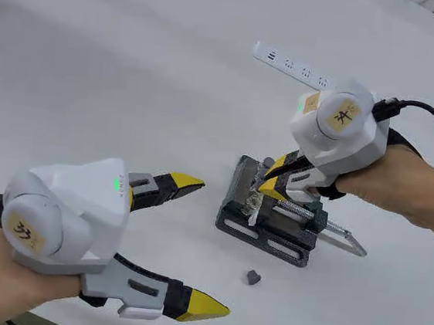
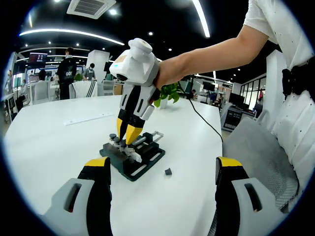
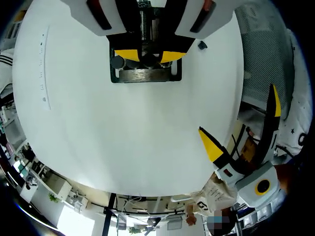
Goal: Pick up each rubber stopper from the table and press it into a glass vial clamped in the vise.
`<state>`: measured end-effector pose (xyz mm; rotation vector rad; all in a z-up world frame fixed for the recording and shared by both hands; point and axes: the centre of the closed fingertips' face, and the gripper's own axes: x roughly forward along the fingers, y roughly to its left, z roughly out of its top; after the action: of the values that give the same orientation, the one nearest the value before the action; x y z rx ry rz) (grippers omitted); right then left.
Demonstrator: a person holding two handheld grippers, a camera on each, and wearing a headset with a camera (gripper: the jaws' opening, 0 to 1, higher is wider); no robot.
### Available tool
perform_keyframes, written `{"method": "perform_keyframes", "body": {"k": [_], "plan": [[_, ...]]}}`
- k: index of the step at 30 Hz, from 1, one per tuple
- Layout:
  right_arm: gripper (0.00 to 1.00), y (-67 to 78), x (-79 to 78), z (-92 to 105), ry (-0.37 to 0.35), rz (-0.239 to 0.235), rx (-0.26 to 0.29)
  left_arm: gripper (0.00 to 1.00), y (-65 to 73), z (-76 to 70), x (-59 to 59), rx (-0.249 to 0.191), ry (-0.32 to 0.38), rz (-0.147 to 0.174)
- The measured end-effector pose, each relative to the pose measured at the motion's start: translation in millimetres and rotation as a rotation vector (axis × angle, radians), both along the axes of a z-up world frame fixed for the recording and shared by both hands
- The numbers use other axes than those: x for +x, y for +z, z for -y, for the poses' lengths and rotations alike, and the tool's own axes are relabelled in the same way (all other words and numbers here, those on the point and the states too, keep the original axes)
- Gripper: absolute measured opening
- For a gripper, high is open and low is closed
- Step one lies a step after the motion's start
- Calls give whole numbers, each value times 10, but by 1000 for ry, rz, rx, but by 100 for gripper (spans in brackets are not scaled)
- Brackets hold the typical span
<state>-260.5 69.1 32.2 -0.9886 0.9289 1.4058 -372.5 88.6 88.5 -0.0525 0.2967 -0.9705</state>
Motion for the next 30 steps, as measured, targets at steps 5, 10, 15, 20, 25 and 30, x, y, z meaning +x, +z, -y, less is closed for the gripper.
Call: {"method": "perform_keyframes", "body": {"k": [5, 10, 15, 20, 25, 30], "plan": [[9, 21, -20, 40, -11, 6, 15, 87, -6, -3, -7, 3, 0, -3], [12, 65, -27, 65, -30, 17, 42, 87, -10, 5, -15, 8, -8, -4], [15, 122, -45, 93, -74, 4, 97, 87, -16, 14, -18, 19, -17, -5], [19, 185, -56, 155, -115, 8, 141, 87, -20, 21, -28, 32, -27, -6], [24, 226, -83, 268, -158, 12, 183, 86, -26, 25, -41, 46, -38, -7], [31, 289, -136, 360, -192, 20, 225, 86, -27, 21, -55, 62, -50, -7]]}}
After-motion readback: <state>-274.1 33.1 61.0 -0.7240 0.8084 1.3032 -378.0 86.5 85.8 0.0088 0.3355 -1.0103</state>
